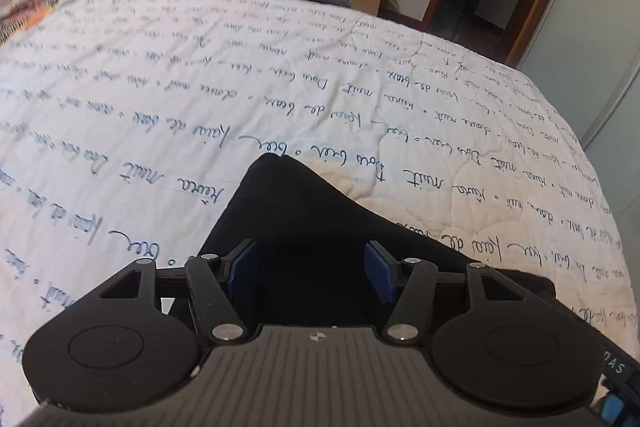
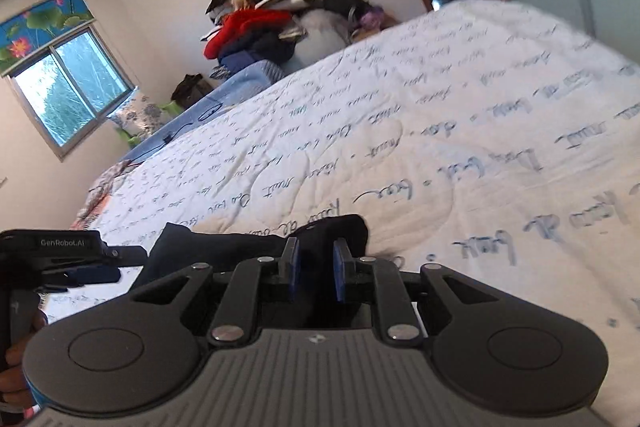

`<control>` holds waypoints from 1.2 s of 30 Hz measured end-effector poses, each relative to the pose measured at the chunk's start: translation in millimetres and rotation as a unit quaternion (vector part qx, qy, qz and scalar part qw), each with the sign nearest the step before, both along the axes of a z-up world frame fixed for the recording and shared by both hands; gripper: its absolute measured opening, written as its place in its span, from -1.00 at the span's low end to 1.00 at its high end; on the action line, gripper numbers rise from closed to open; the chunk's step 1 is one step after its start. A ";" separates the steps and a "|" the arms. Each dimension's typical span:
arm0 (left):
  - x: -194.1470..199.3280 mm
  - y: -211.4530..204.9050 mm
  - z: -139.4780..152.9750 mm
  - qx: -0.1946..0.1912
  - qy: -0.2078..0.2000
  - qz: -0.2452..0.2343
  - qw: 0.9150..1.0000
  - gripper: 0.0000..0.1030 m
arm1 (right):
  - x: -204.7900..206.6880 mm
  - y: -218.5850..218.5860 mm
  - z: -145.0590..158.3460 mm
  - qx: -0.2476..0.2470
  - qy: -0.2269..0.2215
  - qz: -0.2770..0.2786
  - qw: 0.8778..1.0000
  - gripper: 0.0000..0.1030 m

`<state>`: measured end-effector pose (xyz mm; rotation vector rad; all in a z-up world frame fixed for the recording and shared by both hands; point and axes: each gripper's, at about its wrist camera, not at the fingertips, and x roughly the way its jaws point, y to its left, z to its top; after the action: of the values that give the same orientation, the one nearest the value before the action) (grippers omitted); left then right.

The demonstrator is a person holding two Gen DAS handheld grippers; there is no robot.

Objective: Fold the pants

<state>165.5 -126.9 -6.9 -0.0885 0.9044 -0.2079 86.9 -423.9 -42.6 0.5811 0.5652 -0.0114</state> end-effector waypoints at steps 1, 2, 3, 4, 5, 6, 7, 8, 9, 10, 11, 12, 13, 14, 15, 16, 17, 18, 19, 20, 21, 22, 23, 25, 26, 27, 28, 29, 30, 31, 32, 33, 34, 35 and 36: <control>6.8 -1.5 -3.7 0.005 0.005 -0.001 1.000 0.22 | 6.4 -3.6 -5.5 0.013 0.003 0.000 1.000 -0.67; 13.9 -3.9 -8.2 0.014 0.007 -0.001 1.000 0.22 | 10.7 -3.8 -8.2 0.022 0.002 0.001 1.000 -0.67; 22.1 -8.0 -12.5 0.025 0.009 -0.003 1.000 0.22 | 17.0 -5.4 -8.9 0.028 -0.004 0.006 1.000 -0.67; 28.2 -11.3 -18.1 0.037 0.010 -0.003 0.999 0.25 | 19.9 -5.9 -10.2 0.033 -0.006 0.008 0.999 -0.67; 35.2 -14.8 -23.4 0.050 0.011 -0.001 0.999 0.27 | 18.8 -2.5 -11.7 0.030 -0.002 0.006 1.000 -0.67; 41.8 -15.9 -27.6 0.061 0.013 0.007 0.998 0.27 | 20.1 -1.2 -12.0 0.016 0.001 0.001 1.000 -0.73; 47.2 -15.1 -30.2 0.063 0.007 0.018 0.998 0.27 | 20.5 -0.5 -12.3 0.005 0.005 -0.005 1.000 -0.75; 51.7 -14.5 -31.6 0.065 -0.002 0.027 0.998 0.30 | 21.8 -0.6 -11.5 -0.002 0.008 -0.012 1.000 -0.75; 57.0 -14.5 -33.8 0.073 -0.008 0.033 0.997 0.31 | 24.2 -1.5 -12.2 -0.006 0.009 -0.020 1.000 -0.76; 61.9 -14.0 -36.2 0.082 -0.007 0.037 0.996 0.31 | 25.2 -3.1 -13.5 -0.005 0.011 -0.028 1.000 -0.76; 64.8 -11.5 -37.5 0.079 -0.002 0.038 0.996 0.31 | 26.7 -3.8 -14.5 -0.004 0.012 -0.033 0.999 -0.76; 64.7 -7.2 -37.7 0.069 0.002 0.036 0.997 0.31 | 28.6 -3.0 -14.4 -0.012 0.014 -0.033 0.999 -0.76; 62.2 -2.2 -35.8 0.059 0.004 0.035 0.998 0.31 | 29.9 -1.8 -15.3 -0.018 0.018 -0.034 0.999 -0.76; 57.2 2.7 -32.5 0.052 0.001 0.036 0.998 0.31 | 30.9 -2.5 -17.5 -0.015 0.020 -0.035 0.999 -0.76; 50.0 7.5 -28.1 0.049 -0.005 0.037 0.998 0.30 | 29.8 -4.4 -18.9 -0.009 0.021 -0.032 0.999 -0.76; 42.1 11.1 -23.1 0.047 -0.012 0.033 0.998 0.30 | 26.9 -6.7 -18.6 -0.004 0.021 -0.030 0.999 -0.75; 33.5 13.9 -18.3 0.046 -0.019 0.025 0.998 0.31 | 21.6 -9.4 -16.6 0.002 0.021 -0.034 0.999 -0.65; 24.0 17.2 -13.7 0.043 -0.025 0.018 0.999 0.31 | 13.7 -10.8 -12.3 -0.001 0.021 -0.048 0.999 -0.55; 13.4 20.5 -9.7 0.040 -0.031 0.011 0.999 0.33 | 3.7 -8.5 -4.8 -0.025 0.019 -0.068 0.997 -0.54; 3.6 24.4 -6.6 0.040 -0.037 0.000 0.998 0.37 | -8.2 0.1 5.7 -0.067 0.017 -0.083 0.994 -0.54; -6.1 28.1 -4.1 0.043 -0.040 -0.009 0.998 0.38 | -19.1 10.0 15.4 -0.110 0.014 -0.085 0.990 -0.54; -15.9 32.7 -2.5 0.043 -0.045 -0.014 0.998 0.39 | -30.5 21.6 23.5 -0.142 0.007 -0.075 0.987 -0.54; -25.9 36.9 -2.2 0.041 -0.052 -0.019 0.998 0.45 | -40.3 33.3 29.1 -0.157 -0.002 -0.050 0.986 -0.54; -40.6 40.0 -6.7 0.055 -0.057 -0.030 0.996 0.54 | -53.1 55.7 32.7 -0.154 -0.012 0.023 0.988 -0.54; -45.0 39.8 -10.7 0.065 -0.054 -0.034 0.996 0.54 | -56.6 65.5 31.2 -0.144 -0.011 0.056 0.988 -0.54; -48.2 38.9 -16.4 0.073 -0.054 -0.041 0.995 0.54 | -57.7 72.7 27.3 -0.142 -0.004 0.077 0.987 -0.54; -49.0 37.4 -22.5 0.084 -0.053 -0.049 0.994 0.53 | -57.1 78.5 21.7 -0.158 0.009 0.086 0.984 -0.54; -48.2 36.7 -27.8 0.098 -0.042 -0.050 0.993 0.47 | -55.1 81.5 14.4 -0.188 0.029 0.074 0.979 -0.55; -48.7 40.3 -30.3 0.101 -0.027 -0.046 0.993 0.41 | -53.8 80.0 7.7 -0.218 0.053 0.045 0.973 -0.53; -51.8 46.4 -28.0 0.085 -0.024 -0.041 0.995 0.37 | -56.2 75.5 5.9 -0.231 0.066 0.019 0.970 -0.52; -57.1 53.5 -23.6 0.063 -0.028 -0.039 0.997 0.40 | -65.4 70.5 10.8 -0.228 0.063 0.001 0.972 -0.52; -64.7 61.4 -18.3 0.044 -0.036 -0.036 0.998 0.41 | -78.0 66.8 18.9 -0.221 0.047 -0.009 0.974 -0.52; -71.6 67.0 -13.9 0.035 -0.046 -0.033 0.998 0.47 | -90.1 65.3 25.8 -0.211 0.029 -0.014 0.977 -0.52; -77.0 70.1 -11.0 0.035 -0.057 -0.027 0.997 0.56 | -101.5 65.4 31.2 -0.197 0.017 -0.017 0.980 -0.52; -82.3 71.9 -10.2 0.042 -0.066 -0.020 0.997 0.60 | -108.9 64.9 32.7 -0.180 0.011 -0.016 0.983 -0.52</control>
<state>83.2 -55.0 -17.1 0.0211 0.7821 -0.2109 -22.1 -359.1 -9.9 0.2374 0.5588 -0.1471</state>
